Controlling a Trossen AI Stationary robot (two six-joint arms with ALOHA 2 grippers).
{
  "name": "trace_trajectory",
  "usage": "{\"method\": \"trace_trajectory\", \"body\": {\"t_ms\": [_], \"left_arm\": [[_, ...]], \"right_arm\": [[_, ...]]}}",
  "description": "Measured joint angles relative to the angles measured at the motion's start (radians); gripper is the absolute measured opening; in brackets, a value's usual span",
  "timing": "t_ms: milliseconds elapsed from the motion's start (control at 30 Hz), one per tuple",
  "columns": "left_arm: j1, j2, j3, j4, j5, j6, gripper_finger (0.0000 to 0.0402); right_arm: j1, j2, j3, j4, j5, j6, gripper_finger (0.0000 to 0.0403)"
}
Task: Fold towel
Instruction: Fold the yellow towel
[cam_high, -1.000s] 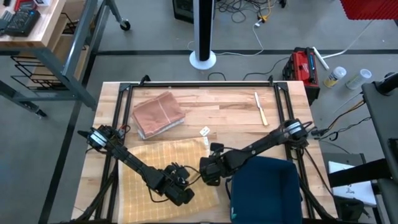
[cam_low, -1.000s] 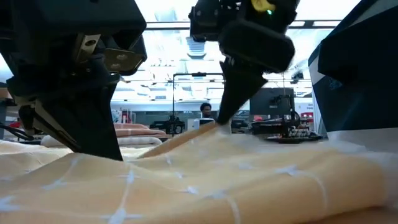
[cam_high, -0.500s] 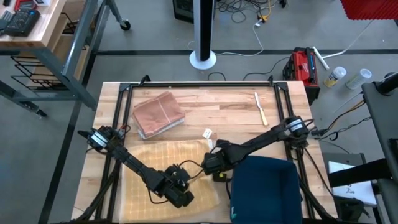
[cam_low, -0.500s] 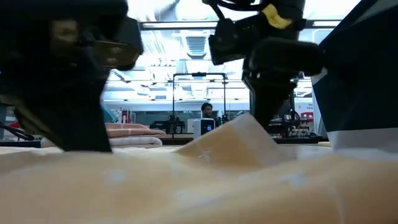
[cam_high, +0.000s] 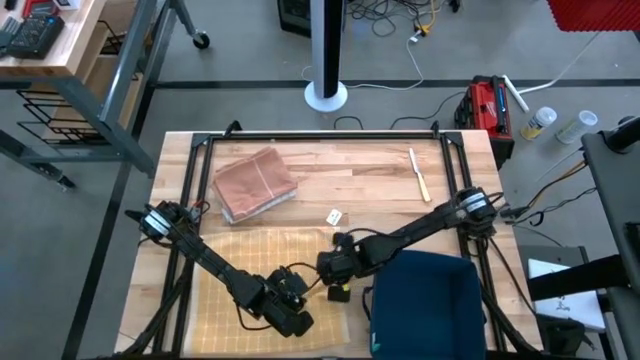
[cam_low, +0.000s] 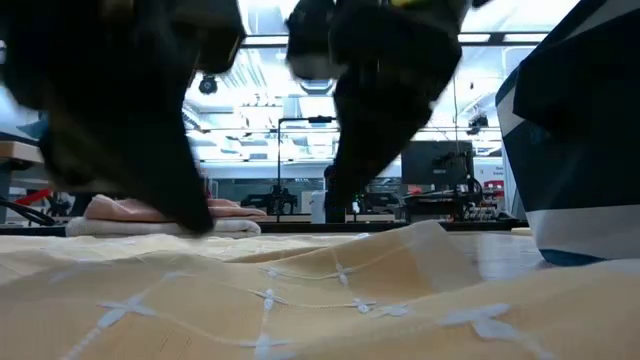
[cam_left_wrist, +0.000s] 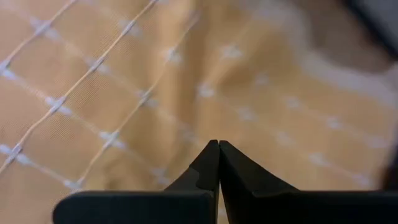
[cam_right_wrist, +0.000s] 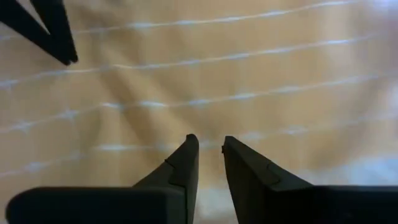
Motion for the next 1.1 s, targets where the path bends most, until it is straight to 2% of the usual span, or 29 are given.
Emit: {"method": "trace_trajectory", "body": {"t_ms": [100,267,400,533,667,767,867,933,1033,1100], "left_arm": [[0.001,-0.028,0.034,-0.018,0.011,0.001,0.0000],[-0.019,-0.062,0.079,-0.204,0.035,0.009,0.0000],[-0.033,-0.060,0.057,-0.347,0.043,-0.016,0.0000],[-0.032,-0.061,-0.030,-0.342,0.041,-0.074,0.0000],[-0.033,-0.066,-0.124,-0.260,0.026,-0.144,0.0000],[-0.032,-0.074,-0.144,-0.247,0.027,-0.155,0.0000],[-0.044,-0.112,-0.127,-0.264,0.061,-0.073,0.0000],[-0.070,-0.158,-0.095,-0.254,0.080,0.044,0.0000],[-0.130,-0.217,-0.055,-0.243,0.161,0.218,0.0000],[-0.174,-0.225,-0.050,-0.272,0.165,0.236,0.0000]], "right_arm": [[0.001,0.046,-0.002,0.012,-0.072,0.001,0.0068],[0.006,0.089,0.003,-0.055,-0.073,0.005,0.0045],[-0.003,0.080,0.003,-0.141,-0.026,0.004,0.0029],[-0.004,0.048,-0.002,-0.174,-0.002,0.005,0.0020],[-0.002,0.010,0.010,-0.165,0.000,0.004,0.0019],[0.002,-0.002,0.011,-0.166,-0.001,-0.034,0.0018],[0.016,-0.014,0.011,-0.172,-0.010,-0.124,0.0018],[0.035,-0.029,0.011,-0.169,-0.046,-0.187,0.0018],[0.067,-0.045,0.011,-0.164,-0.109,-0.224,0.0018],[0.085,-0.053,0.018,-0.165,-0.132,-0.224,0.0018]]}}
